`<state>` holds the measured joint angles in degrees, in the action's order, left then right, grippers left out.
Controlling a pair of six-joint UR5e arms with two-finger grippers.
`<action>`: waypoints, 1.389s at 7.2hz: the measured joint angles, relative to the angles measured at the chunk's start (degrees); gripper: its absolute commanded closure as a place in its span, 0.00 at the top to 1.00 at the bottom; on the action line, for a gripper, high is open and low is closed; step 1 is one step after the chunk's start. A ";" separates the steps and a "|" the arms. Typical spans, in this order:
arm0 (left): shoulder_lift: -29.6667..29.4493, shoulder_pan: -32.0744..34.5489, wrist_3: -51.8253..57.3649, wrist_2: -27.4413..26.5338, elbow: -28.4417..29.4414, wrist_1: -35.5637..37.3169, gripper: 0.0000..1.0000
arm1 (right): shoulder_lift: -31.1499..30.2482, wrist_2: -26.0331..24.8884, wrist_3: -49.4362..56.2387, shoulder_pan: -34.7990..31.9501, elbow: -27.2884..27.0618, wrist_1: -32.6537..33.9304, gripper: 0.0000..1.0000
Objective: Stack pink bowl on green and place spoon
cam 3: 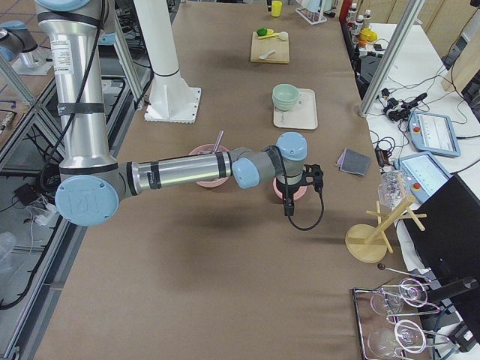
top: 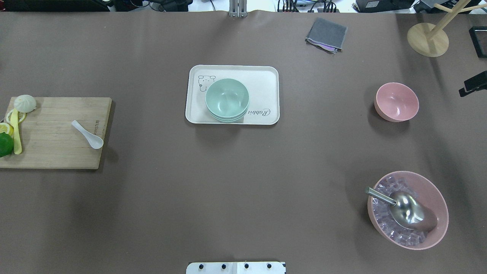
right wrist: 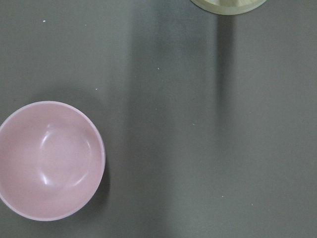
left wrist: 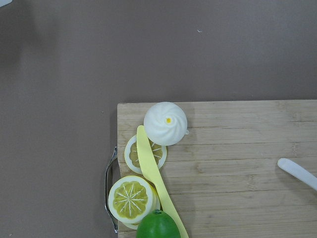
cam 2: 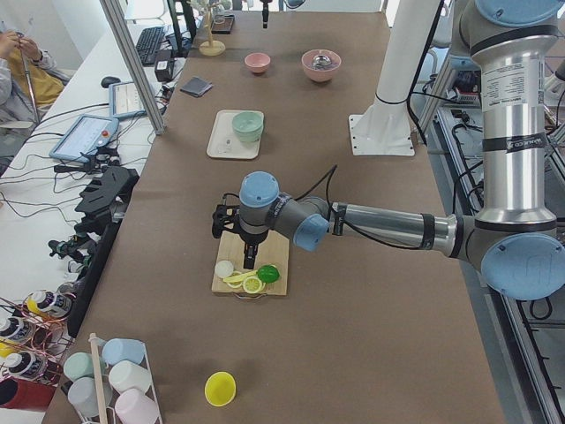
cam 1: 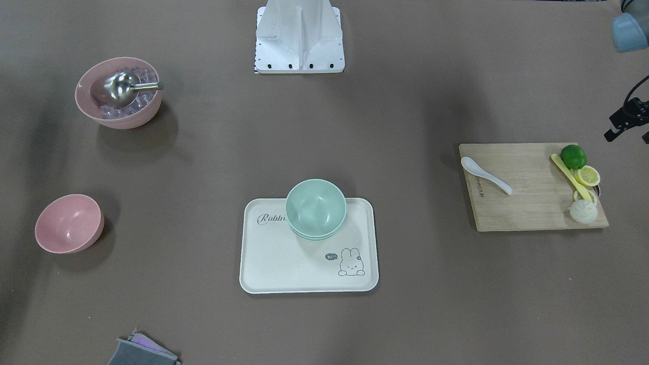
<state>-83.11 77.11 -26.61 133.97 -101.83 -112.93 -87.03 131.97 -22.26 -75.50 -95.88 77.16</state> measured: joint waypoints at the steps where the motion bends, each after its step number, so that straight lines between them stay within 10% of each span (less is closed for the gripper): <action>1: 0.02 -0.11 -0.10 0.05 -0.33 0.04 0.98 | -0.44 -0.67 -0.18 -0.07 -0.13 0.00 1.00; 10: -0.95 -2.41 -7.17 2.73 -5.53 0.12 0.98 | -2.08 -1.97 -8.05 4.58 -6.14 -0.14 1.00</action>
<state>-84.06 74.71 -33.77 136.70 -107.37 -112.81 -89.11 130.00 -30.31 -70.92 -102.03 77.02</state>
